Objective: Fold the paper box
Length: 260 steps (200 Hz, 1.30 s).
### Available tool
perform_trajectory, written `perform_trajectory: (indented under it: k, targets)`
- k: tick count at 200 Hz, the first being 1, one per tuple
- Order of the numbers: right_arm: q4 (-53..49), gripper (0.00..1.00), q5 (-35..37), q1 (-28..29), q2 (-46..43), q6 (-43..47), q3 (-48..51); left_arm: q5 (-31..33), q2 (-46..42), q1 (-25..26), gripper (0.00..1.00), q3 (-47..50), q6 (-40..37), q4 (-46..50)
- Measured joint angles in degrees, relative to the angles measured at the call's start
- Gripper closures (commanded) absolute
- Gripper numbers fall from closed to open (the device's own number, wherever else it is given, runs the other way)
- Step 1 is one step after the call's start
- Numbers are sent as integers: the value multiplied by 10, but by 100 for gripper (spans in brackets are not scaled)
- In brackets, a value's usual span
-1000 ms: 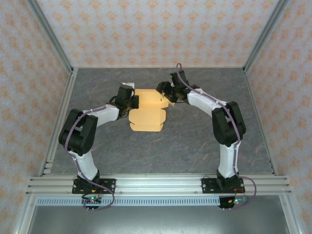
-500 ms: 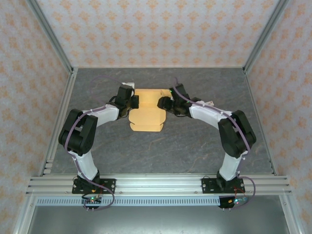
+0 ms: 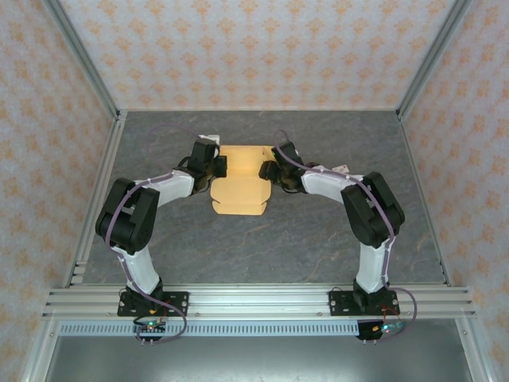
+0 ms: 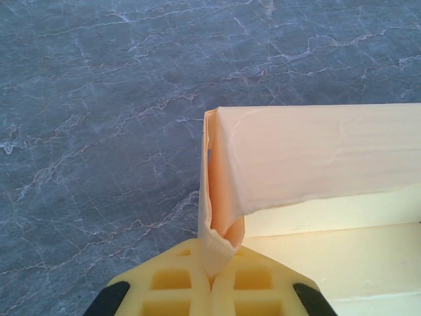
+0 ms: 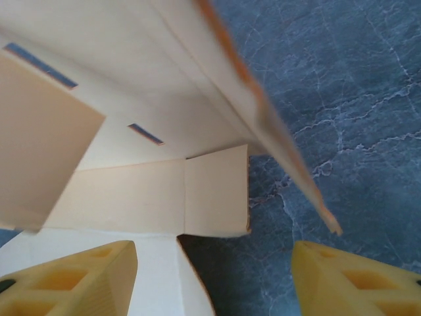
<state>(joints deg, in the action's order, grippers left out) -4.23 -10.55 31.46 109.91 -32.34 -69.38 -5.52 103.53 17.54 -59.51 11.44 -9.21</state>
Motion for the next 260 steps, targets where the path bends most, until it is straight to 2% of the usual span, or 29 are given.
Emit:
perform_trajectory:
  k: [108, 157, 260]
  targets:
    - [38, 52, -19, -11, 23, -17, -24, 0, 0, 0, 100, 0, 0, 0]
    - [56, 63, -38, -11, 32, -17, -25, 0, 0, 0, 100, 0, 0, 0]
    - [129, 68, -76, -3, 68, -17, -25, 0, 0, 0, 100, 0, 0, 0]
